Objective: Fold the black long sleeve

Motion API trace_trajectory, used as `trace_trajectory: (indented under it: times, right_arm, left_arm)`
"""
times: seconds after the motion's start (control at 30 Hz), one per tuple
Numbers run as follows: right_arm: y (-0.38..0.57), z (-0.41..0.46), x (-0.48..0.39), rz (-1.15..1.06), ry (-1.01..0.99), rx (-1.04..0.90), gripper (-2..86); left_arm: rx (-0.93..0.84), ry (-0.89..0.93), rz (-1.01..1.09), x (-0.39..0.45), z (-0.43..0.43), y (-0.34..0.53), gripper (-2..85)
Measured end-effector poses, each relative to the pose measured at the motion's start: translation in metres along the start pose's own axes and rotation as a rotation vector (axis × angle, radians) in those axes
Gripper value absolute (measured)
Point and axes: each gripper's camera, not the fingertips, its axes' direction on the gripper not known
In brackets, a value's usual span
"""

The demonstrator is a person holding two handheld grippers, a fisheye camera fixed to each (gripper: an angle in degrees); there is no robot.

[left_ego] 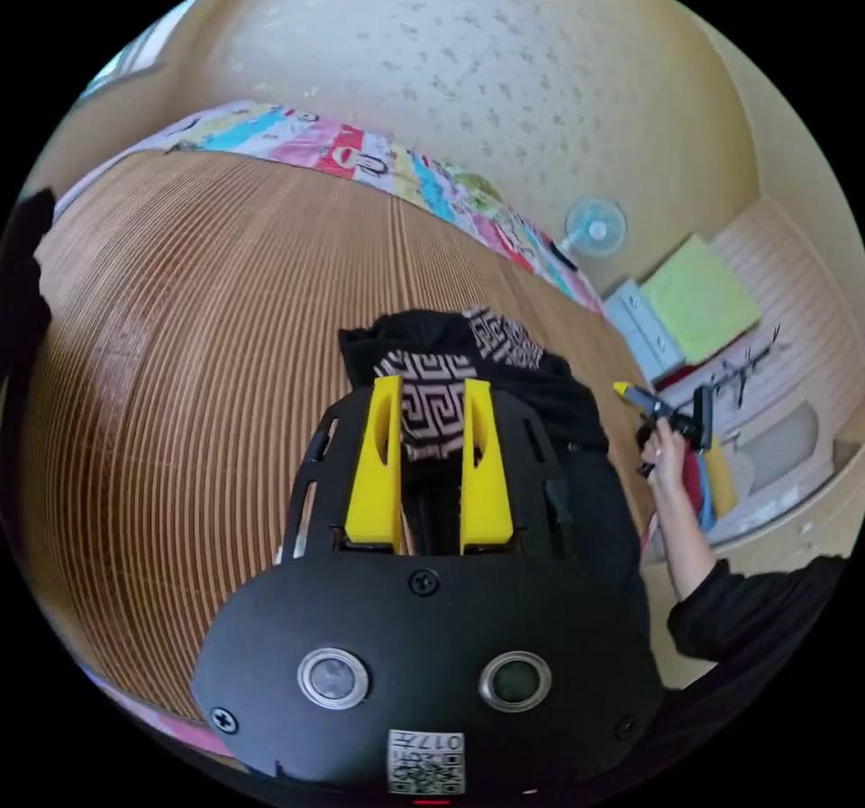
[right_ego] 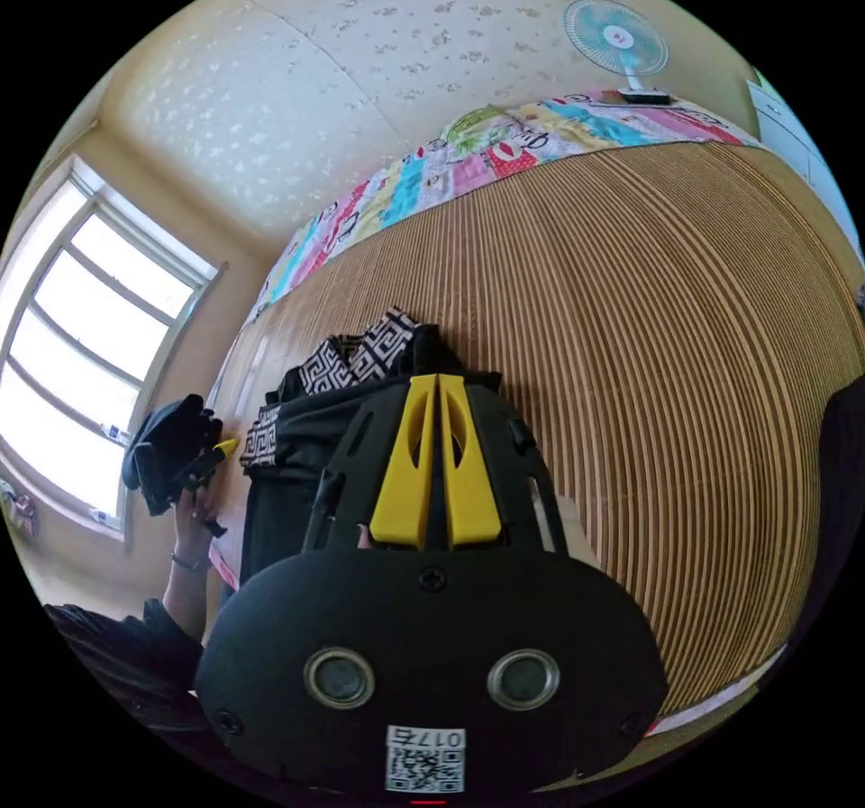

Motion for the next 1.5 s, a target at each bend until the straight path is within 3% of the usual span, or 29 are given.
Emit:
trace_trajectory:
  times: [0.1,0.17,0.27,0.33,0.5,0.7,0.87,0.93,1.07,1.13,1.33,1.5]
  right_arm:
    - [0.018,0.027,-0.015,-0.082,0.095,-0.145,0.7]
    - [0.030,0.040,0.001,-0.007,0.207,-0.288,0.9]
    - [0.060,-0.024,0.016,0.050,0.096,-0.180,1.8]
    - [0.087,-0.066,0.024,0.057,0.080,-0.145,3.0]
    - [0.170,-0.122,0.049,0.011,-0.113,-0.296,12.0]
    - [0.240,-0.140,0.080,0.079,-0.185,-0.436,12.8]
    - [0.242,-0.147,0.083,0.111,-0.194,-0.404,12.5]
    - [0.238,-0.148,0.080,0.097,-0.185,-0.402,12.6]
    - [0.227,-0.143,0.078,0.026,-0.061,-0.460,13.6]
    - [0.223,-0.138,0.082,-0.005,0.015,-0.500,14.2]
    - [0.218,-0.115,0.081,-0.151,-0.044,-0.667,14.3]
    - [0.216,-0.111,0.071,-0.260,0.036,-0.722,8.9]
  left_arm:
    - [-0.256,-0.199,0.052,0.018,0.042,0.007,6.9]
    - [-0.217,-0.198,0.063,0.016,0.028,0.012,8.0]
    - [-0.112,-0.176,0.006,0.008,-0.038,0.027,9.9]
    - [-0.065,-0.013,0.023,0.001,-0.090,0.060,10.2]
    - [-0.240,0.355,0.157,0.010,-0.118,0.166,12.3]
    - [-0.503,0.227,0.001,0.005,-0.109,0.250,14.2]
    - [-0.625,0.113,0.007,0.004,-0.077,0.235,13.2]
    - [-0.702,0.094,0.028,0.007,-0.059,0.222,7.2]
    - [-0.712,0.159,0.103,0.012,-0.065,0.210,2.5]
    - [-0.705,0.285,0.120,0.013,-0.091,0.208,1.5]
    - [-0.546,0.520,0.009,-0.019,-0.170,0.209,0.6]
    - [-0.487,0.524,-0.034,-0.039,-0.202,0.205,0.4]
